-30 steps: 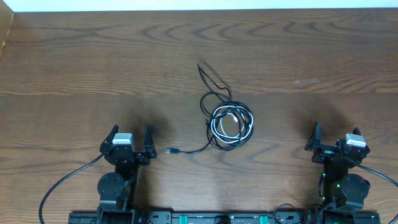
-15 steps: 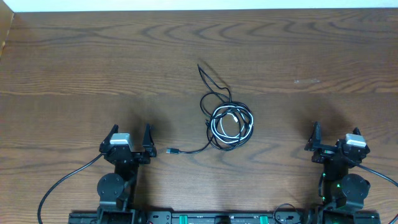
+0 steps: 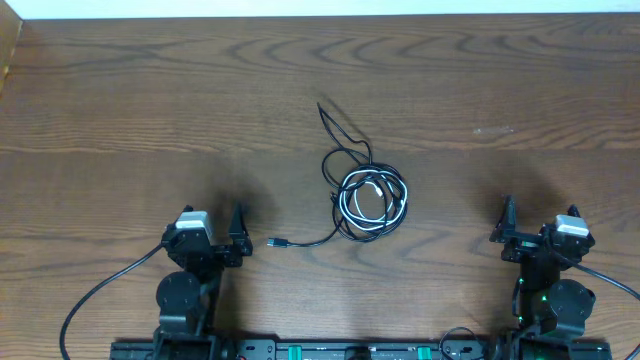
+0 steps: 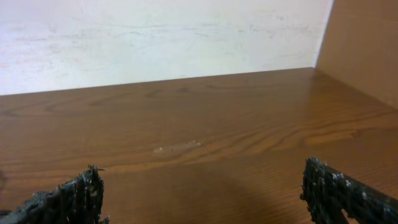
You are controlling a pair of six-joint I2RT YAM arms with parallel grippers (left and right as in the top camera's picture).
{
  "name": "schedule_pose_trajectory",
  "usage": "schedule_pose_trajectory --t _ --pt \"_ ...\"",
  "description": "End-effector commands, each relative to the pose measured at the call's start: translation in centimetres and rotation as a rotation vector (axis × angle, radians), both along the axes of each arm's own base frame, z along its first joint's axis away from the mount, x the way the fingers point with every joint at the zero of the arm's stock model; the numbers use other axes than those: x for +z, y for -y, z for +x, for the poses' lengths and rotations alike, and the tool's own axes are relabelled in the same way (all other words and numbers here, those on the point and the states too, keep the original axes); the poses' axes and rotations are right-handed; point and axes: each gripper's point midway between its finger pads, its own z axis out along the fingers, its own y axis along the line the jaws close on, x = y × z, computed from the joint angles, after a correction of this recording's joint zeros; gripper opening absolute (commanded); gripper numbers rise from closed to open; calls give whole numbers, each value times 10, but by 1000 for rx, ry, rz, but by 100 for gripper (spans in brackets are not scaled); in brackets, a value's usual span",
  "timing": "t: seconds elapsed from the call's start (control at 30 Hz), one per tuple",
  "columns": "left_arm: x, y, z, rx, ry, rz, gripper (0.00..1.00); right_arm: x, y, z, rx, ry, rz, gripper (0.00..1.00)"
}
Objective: Untangle cables
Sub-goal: 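Move the left gripper forward over the cable bundle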
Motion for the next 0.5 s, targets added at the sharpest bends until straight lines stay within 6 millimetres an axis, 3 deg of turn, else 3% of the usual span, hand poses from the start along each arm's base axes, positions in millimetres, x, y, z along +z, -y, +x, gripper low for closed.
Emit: schedule_pose_trajectory --t 0.0,0.47 --pt "29 -2 0 12 18 -12 88 0 -2 0 12 0 -15 99" --pt "53 -1 11 12 -221 5 88 0 -2 0 12 0 -15 99"
